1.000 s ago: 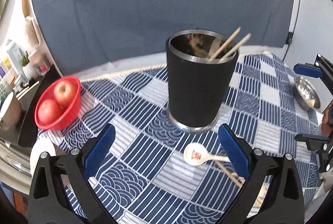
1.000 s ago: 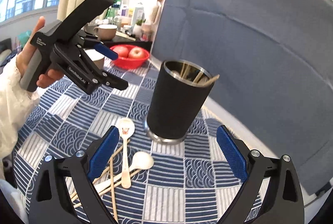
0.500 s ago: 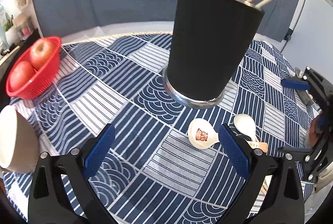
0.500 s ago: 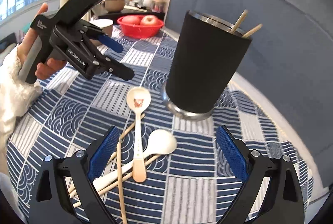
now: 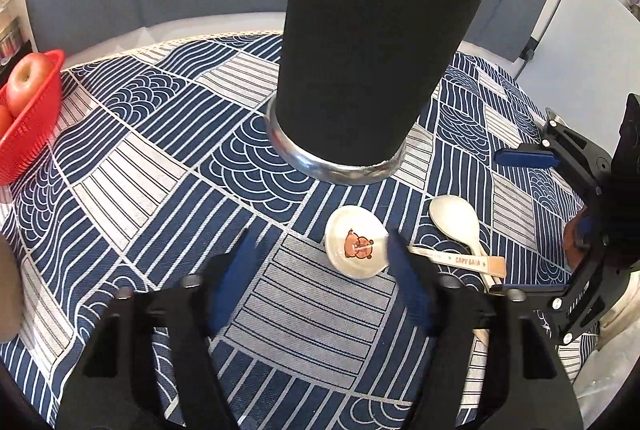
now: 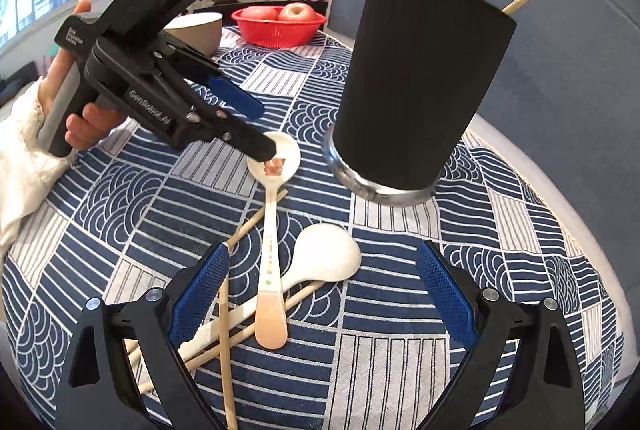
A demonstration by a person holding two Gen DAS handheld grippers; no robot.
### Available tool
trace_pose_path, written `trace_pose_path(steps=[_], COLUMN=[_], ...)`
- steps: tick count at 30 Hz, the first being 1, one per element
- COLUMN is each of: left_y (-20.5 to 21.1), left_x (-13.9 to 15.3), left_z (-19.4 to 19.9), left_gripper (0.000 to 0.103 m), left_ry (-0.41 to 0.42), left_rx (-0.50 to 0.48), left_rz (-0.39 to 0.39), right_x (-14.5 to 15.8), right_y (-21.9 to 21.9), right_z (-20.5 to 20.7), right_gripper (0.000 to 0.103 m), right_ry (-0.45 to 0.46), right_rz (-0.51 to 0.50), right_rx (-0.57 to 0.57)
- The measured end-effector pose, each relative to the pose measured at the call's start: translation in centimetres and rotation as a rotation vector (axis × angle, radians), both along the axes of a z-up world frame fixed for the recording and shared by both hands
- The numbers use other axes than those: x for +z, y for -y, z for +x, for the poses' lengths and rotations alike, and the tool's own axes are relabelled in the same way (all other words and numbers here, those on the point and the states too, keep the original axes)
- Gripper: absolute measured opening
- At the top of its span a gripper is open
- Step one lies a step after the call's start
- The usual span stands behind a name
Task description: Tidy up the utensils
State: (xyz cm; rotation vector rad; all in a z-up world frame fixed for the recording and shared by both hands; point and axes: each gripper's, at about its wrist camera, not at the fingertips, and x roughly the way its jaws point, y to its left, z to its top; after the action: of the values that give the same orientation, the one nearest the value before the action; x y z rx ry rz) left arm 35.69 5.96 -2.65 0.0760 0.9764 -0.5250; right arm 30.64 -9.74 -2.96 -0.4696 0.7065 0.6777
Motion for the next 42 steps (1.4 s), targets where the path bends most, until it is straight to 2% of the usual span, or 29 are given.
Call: trace_pose_path(steps=[1, 4, 5, 6, 8, 10, 11, 12, 13, 14, 16, 18, 23, 42], left_y=[0.1, 0.8, 1.0, 1.1, 1.3, 1.6, 1.7, 1.8, 1.9, 2.0, 2.2, 2.5, 3.1, 3.4], left_x=[-0.1, -0.6, -0.6, -0.6, -0.5, -0.3, -0.2, -0.1, 0.2, 0.4, 1.2, 2.0, 3.5, 8.2], left_z=[0.0, -0.1, -0.2, -0.3, -0.3, -0.4, -0.5, -0.7, -0.8, -1.0, -1.4, -1.9, -2.9, -7.0], left_gripper=[0.051, 0.029, 0.025, 0.016, 0.011, 0.010, 0.009, 0.009, 0.009, 0.008, 0.008, 0.008, 0.007, 0.006], left_ry=[-0.002, -0.023, -0.018, -0.022, -0.032, -0.032, -0.030, -0.026, -0.019, -0.013, 0.008, 0.028, 0.076, 0.195], left_rx=[-0.005, -0.036, -0.036, -0.047, -0.060, -0.064, -0.066, -0.067, -0.070, -0.073, -0.080, -0.082, -0.090, -0.073], left_rz=[0.005, 0.031, 0.043, 0.042, 0.024, 0.036, 0.043, 0.048, 0.052, 0.052, 0.051, 0.058, 0.086, 0.163], right_x=[-0.1, -0.1, -0.2, -0.2, -0.3, -0.4, -0.5, -0.5, -0.6, -0.6, -0.6, -0.5, -0.1, 2.6], right_y=[0.0, -0.2, -0.3, -0.4, -0.6, -0.8, -0.9, -0.8, -0.9, -1.0, -1.1, -1.2, -1.1, -1.4], right_z=[0.0, -0.1, -0.1, -0.2, -0.3, -0.6, -0.7, -0.8, -0.8, -0.9, -1.1, -1.4, -1.9, -4.7], right_gripper=[0.089, 0.089, 0.089, 0.089, 0.088, 0.082, 0.073, 0.071, 0.065, 0.053, 0.036, 0.009, 0.008, 0.008], right_ry=[0.002, 0.004, 0.004, 0.005, 0.008, 0.015, 0.008, -0.001, -0.006, -0.008, -0.015, -0.023, -0.032, 0.062], right_rz=[-0.003, -0.006, -0.005, -0.006, -0.014, -0.020, -0.025, -0.028, -0.031, -0.034, -0.033, -0.034, -0.008, 0.000], right_rx=[0.001, 0.002, 0.005, 0.007, 0.015, 0.021, 0.030, 0.036, 0.038, 0.039, 0.053, 0.072, 0.083, 0.126])
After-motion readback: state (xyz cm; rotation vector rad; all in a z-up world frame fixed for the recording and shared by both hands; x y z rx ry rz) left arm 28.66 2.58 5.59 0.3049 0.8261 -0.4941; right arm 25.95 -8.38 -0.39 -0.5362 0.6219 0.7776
